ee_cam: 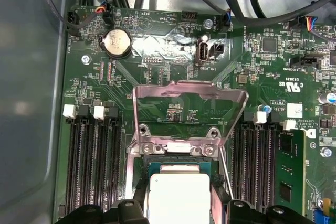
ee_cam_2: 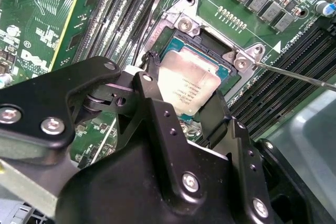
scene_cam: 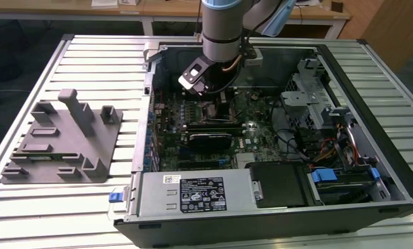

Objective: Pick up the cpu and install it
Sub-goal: 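Place the cpu into insertion slot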

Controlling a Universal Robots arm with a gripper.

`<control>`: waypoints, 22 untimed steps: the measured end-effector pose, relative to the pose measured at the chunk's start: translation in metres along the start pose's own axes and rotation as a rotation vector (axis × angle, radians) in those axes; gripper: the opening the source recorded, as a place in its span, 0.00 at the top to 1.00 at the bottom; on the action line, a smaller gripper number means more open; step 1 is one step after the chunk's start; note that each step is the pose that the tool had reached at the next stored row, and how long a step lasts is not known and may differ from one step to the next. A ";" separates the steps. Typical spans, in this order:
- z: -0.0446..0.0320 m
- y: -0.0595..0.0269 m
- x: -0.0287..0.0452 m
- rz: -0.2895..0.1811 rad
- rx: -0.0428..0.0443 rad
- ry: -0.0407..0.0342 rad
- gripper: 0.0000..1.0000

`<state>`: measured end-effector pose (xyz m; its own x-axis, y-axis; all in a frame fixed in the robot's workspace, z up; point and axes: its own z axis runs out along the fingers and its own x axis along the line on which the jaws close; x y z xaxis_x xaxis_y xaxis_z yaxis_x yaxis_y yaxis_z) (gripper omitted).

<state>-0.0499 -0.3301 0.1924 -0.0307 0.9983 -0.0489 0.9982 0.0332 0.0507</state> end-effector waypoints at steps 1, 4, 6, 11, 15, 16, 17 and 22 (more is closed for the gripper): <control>0.0003 -0.0001 0.0000 0.000 0.0003 -0.0003 0.45; 0.0010 -0.0002 -0.0001 0.000 0.0006 -0.0006 0.45; 0.0011 -0.0002 0.0000 0.000 0.0004 -0.0003 0.45; 0.0012 -0.0002 0.0001 0.000 0.0002 -0.0001 0.45; 0.0016 -0.0001 0.0002 0.000 -0.0003 0.0007 0.38; 0.0015 -0.0001 0.0002 0.000 -0.0002 0.0005 0.38; 0.0013 -0.0002 0.0001 0.000 0.0001 0.0001 0.38; 0.0012 -0.0001 0.0008 0.000 0.0003 0.0009 0.38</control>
<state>-0.0500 -0.3294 0.1912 -0.0305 0.9984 -0.0480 0.9982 0.0330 0.0504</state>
